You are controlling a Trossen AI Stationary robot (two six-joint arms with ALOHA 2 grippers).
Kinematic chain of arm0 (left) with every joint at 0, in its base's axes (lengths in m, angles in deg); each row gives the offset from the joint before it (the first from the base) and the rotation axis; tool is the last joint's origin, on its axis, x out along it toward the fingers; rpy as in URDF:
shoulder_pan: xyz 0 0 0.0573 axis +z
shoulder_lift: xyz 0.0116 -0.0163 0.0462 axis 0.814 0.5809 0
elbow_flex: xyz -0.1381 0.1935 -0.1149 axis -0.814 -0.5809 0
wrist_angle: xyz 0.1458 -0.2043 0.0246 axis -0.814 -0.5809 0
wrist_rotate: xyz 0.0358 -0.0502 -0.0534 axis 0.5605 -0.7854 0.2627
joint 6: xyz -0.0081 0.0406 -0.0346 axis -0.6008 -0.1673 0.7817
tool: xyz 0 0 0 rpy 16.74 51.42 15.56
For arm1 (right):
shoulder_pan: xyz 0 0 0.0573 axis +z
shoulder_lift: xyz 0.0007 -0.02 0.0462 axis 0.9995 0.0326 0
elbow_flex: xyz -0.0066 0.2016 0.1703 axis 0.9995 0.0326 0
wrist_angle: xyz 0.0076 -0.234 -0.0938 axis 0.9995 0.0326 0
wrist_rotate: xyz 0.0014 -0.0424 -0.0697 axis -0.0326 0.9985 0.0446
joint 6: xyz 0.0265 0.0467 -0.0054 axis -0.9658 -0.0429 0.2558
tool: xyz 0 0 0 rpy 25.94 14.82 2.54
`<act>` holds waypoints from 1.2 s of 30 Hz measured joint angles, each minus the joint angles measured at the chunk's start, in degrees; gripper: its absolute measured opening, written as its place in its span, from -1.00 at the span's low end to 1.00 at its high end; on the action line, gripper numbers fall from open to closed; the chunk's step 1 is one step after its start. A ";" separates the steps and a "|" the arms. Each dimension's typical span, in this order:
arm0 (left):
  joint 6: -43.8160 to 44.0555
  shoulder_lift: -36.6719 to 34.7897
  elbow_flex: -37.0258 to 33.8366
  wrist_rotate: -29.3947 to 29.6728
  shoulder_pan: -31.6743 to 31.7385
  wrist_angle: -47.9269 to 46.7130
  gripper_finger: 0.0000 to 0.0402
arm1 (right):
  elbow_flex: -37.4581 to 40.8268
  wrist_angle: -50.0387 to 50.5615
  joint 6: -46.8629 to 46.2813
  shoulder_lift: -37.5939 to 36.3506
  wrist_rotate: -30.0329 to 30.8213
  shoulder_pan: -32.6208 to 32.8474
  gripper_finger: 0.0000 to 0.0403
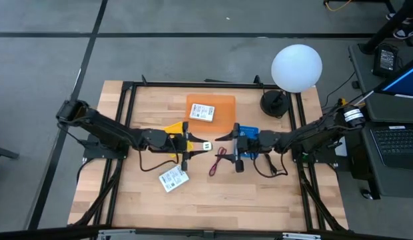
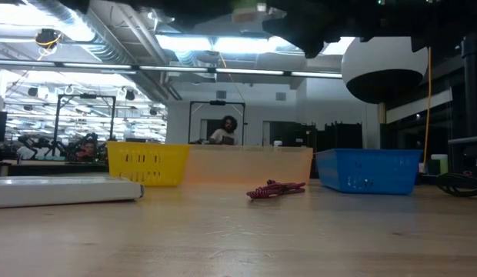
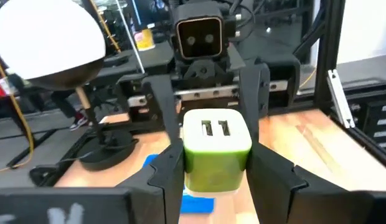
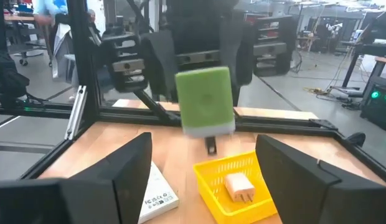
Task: Pick and place items into bin
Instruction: Put the green charger adapter into the yellow bin
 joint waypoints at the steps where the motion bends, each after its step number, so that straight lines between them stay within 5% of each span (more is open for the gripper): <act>1: 0.02 -1.02 0.00 0.82 -0.33 -1.71 -0.33 | 0.00 1.56 -0.11 -0.79 0.14 0.00 0.30; 10: 0.44 -8.70 0.00 8.92 -3.65 -13.96 -0.33 | 0.00 13.61 -3.04 -7.41 0.86 0.17 0.02; 21: 5.79 -18.15 -11.11 18.16 -7.73 -12.23 -0.33 | 0.02 16.27 -2.84 -9.00 0.75 0.15 -0.94; 36: 23.26 -28.57 -13.16 26.75 -9.97 -32.18 -0.33 | 0.02 17.12 -3.06 -8.96 0.82 0.15 -0.99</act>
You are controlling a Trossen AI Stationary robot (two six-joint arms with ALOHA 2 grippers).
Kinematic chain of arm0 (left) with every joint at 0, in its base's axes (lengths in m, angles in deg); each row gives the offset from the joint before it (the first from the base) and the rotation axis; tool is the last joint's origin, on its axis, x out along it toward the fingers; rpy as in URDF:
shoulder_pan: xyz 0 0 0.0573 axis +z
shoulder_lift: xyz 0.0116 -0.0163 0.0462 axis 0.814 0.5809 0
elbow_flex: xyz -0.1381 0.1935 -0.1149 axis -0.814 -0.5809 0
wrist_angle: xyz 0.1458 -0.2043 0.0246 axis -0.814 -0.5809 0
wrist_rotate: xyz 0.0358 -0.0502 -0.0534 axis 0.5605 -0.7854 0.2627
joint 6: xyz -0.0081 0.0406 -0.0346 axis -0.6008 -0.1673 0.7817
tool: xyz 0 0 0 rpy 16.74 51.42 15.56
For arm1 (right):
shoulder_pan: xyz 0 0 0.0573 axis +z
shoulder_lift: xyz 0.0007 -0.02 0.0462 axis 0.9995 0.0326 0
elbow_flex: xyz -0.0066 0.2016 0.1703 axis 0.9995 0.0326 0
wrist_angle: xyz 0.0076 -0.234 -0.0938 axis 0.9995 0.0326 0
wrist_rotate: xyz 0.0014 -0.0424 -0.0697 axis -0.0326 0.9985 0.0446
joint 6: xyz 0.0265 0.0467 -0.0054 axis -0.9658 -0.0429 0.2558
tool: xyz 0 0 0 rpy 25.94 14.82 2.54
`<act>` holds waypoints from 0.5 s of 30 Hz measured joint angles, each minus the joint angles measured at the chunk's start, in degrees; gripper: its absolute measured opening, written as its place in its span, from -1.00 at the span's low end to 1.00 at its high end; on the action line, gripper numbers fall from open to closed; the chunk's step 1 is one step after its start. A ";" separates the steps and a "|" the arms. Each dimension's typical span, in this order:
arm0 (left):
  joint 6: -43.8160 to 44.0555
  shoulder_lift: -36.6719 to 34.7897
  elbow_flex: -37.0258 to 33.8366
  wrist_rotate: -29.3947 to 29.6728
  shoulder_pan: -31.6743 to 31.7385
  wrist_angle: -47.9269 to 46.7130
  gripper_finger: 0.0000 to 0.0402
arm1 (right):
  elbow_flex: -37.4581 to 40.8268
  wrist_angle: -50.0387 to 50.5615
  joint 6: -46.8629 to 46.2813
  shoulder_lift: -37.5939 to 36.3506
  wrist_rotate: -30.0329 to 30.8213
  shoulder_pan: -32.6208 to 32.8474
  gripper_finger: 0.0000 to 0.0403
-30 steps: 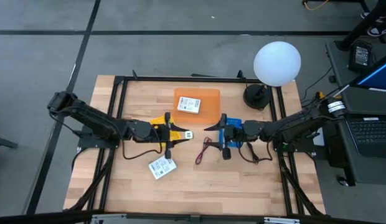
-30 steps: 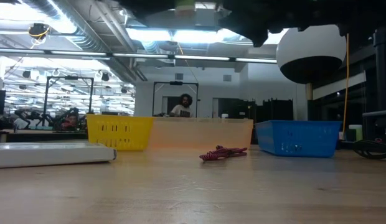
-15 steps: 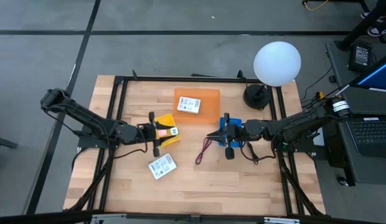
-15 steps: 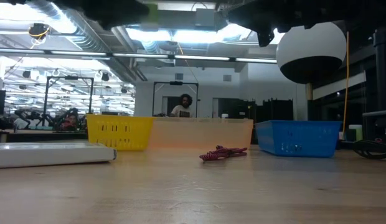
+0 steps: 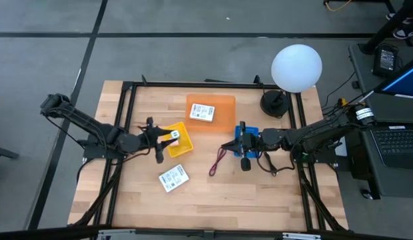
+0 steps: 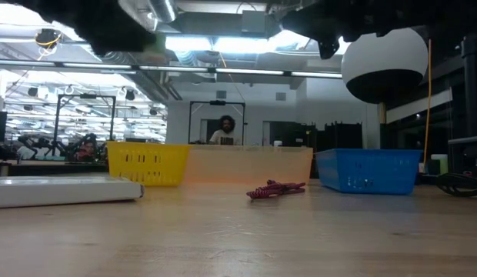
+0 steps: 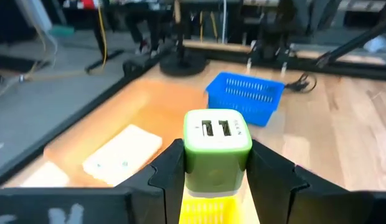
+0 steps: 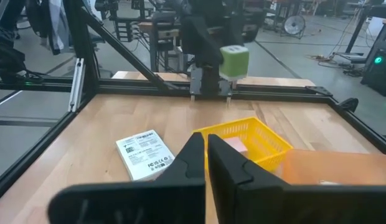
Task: Pick and place items into bin
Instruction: Put the green charger adapter into the yellow bin
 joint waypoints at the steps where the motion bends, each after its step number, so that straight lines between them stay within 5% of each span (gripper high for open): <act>1: 1.38 0.00 0.00 0.06 0.00 -1.26 -0.33 | 0.00 0.17 0.03 0.00 0.00 0.00 -0.99; 15: 21.40 2.01 11.95 -6.33 1.00 -28.95 -0.33 | 0.00 1.40 0.04 0.02 0.13 -2.17 -1.00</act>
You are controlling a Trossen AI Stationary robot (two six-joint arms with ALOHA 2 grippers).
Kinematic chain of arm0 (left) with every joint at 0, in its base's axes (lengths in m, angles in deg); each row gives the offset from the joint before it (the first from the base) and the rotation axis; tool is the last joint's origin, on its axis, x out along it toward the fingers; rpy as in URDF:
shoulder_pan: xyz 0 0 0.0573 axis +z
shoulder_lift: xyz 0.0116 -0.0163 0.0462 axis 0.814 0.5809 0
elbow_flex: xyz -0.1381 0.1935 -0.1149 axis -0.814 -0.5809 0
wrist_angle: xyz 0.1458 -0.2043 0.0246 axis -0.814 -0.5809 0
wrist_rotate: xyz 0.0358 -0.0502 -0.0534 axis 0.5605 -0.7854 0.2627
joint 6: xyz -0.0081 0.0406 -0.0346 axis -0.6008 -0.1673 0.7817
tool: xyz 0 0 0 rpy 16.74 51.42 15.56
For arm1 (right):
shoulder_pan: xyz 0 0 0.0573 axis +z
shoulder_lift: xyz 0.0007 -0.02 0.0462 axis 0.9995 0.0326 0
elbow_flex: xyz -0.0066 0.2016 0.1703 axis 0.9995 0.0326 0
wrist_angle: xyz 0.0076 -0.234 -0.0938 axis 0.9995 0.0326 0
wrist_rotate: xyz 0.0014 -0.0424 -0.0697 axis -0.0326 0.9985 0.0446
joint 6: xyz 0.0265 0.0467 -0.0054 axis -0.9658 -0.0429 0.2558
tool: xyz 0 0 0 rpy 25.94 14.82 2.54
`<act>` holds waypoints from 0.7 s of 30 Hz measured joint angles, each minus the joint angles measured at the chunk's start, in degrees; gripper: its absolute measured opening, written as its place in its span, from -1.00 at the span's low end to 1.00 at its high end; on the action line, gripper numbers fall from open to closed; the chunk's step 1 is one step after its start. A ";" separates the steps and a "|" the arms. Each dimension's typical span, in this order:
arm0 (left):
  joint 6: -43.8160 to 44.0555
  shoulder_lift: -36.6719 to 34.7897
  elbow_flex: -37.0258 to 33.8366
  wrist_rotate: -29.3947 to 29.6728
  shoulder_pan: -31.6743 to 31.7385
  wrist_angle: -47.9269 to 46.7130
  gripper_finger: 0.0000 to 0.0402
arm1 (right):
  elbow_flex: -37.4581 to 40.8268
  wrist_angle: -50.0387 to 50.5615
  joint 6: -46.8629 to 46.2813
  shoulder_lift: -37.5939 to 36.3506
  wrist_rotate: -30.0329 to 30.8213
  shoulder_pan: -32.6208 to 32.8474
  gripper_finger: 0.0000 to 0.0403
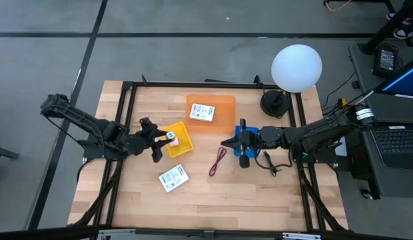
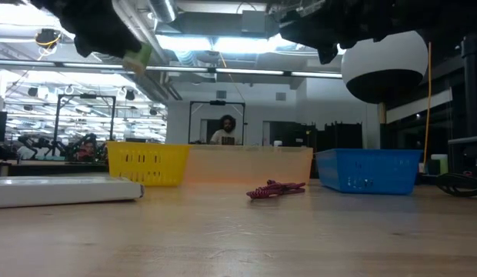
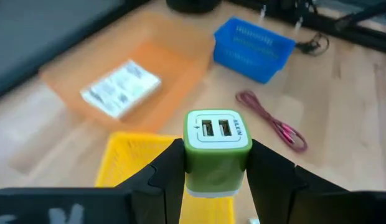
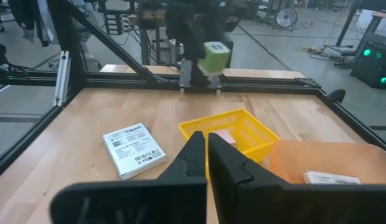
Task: Pick and place items into bin
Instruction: Put the green charger adapter into the yellow bin
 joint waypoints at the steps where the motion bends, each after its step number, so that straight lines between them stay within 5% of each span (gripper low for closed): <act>1: 1.55 0.58 0.88 -1.88 0.70 -1.47 -0.33 | 0.00 0.22 -0.02 0.00 0.00 -0.15 -0.99; 11: 1.59 10.95 10.42 -17.62 10.10 -13.27 -0.33 | 0.00 0.66 -0.04 0.00 0.00 -1.53 -0.99; 21: -4.85 18.45 17.66 -21.47 14.26 -18.00 -0.33 | 0.00 0.91 -0.07 0.00 -0.04 -1.74 -0.99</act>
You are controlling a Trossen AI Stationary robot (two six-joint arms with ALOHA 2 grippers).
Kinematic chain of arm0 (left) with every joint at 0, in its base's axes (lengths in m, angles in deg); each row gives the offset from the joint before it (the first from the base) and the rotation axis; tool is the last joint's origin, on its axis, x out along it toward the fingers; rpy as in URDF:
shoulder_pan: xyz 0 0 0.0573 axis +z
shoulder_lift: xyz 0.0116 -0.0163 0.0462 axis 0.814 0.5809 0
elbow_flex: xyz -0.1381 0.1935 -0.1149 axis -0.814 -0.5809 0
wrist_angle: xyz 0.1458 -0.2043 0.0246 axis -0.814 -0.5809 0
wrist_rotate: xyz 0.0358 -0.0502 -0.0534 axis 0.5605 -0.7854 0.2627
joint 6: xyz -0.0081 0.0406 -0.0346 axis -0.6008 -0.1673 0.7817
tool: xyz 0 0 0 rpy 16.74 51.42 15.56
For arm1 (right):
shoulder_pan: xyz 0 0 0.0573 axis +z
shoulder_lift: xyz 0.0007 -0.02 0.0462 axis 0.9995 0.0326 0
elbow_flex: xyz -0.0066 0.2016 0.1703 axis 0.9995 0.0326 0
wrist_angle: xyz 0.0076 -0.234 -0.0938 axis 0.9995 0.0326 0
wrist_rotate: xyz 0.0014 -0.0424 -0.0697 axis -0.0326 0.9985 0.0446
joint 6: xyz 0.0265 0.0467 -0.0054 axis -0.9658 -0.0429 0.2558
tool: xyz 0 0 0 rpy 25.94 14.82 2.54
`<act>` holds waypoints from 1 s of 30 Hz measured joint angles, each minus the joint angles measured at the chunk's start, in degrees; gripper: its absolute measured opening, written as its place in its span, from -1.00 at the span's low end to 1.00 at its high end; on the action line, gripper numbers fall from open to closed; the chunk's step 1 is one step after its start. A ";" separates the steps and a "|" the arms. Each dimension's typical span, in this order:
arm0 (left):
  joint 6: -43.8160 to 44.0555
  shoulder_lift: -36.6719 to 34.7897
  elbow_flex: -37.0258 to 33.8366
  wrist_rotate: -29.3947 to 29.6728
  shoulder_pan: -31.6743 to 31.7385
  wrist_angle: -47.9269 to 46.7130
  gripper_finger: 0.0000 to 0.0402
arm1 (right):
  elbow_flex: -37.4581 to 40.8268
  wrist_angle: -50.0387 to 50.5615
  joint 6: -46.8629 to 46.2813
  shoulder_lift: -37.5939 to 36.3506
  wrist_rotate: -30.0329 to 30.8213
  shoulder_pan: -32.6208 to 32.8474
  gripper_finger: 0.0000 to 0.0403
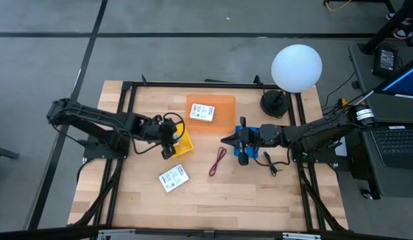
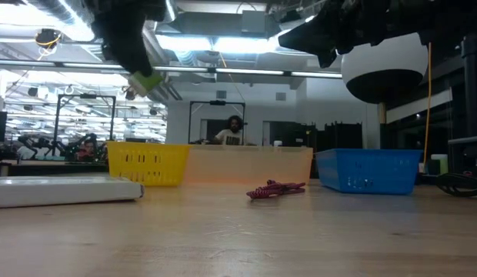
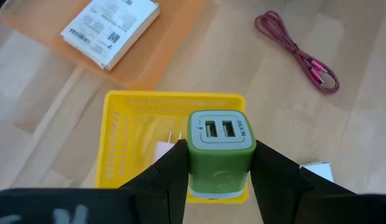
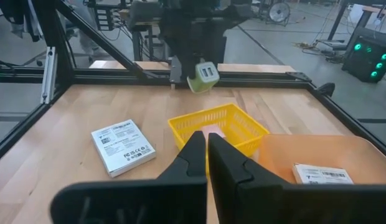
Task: Pick and place items into bin
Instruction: Put the green charger adapter into the yellow bin
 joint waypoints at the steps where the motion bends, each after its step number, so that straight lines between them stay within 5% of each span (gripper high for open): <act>1: -0.21 0.22 0.25 -0.01 -0.02 -0.10 -0.33 | 0.00 0.12 0.00 0.00 0.00 0.00 -0.99; 30: -3.25 18.89 0.69 -3.90 3.16 2.70 -0.32 | 0.02 0.35 -0.02 0.04 -0.04 0.00 -1.00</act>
